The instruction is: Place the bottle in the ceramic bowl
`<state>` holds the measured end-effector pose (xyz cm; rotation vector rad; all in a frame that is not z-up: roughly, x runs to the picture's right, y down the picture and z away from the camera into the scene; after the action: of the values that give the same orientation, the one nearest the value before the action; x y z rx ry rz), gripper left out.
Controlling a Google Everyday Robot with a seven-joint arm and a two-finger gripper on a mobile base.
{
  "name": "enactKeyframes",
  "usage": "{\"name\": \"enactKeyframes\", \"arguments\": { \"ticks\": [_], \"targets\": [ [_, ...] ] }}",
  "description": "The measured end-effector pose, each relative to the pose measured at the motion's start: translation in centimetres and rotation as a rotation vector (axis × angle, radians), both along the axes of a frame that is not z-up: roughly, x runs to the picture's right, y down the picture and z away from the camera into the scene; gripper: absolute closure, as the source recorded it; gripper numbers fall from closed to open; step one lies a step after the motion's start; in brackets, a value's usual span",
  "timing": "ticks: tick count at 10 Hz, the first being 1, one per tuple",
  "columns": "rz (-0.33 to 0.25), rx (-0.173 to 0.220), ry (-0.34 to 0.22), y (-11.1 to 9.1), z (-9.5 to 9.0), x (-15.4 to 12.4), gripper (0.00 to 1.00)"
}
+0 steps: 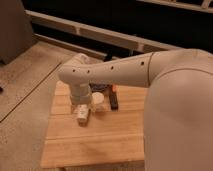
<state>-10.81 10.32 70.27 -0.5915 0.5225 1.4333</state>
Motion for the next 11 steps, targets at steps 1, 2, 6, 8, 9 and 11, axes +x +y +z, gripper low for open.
{"name": "enactKeyframes", "arguments": {
  "ticks": [1,2,6,8,9,11],
  "targets": [
    [0.000,0.000,0.000,0.0,0.0,0.0,0.35],
    [-0.004,0.004,-0.001,-0.1,0.0,0.0,0.35],
    [-0.050,0.195,-0.029,-4.5,0.4,-0.9,0.35],
    [-0.033,0.249,-0.074,-5.5,0.8,-2.2,0.35],
    [-0.001,0.249,-0.106,-5.2,1.4,-2.9,0.35],
    [0.050,0.221,-0.142,-4.4,2.8,-3.4,0.35]
  ]
}}
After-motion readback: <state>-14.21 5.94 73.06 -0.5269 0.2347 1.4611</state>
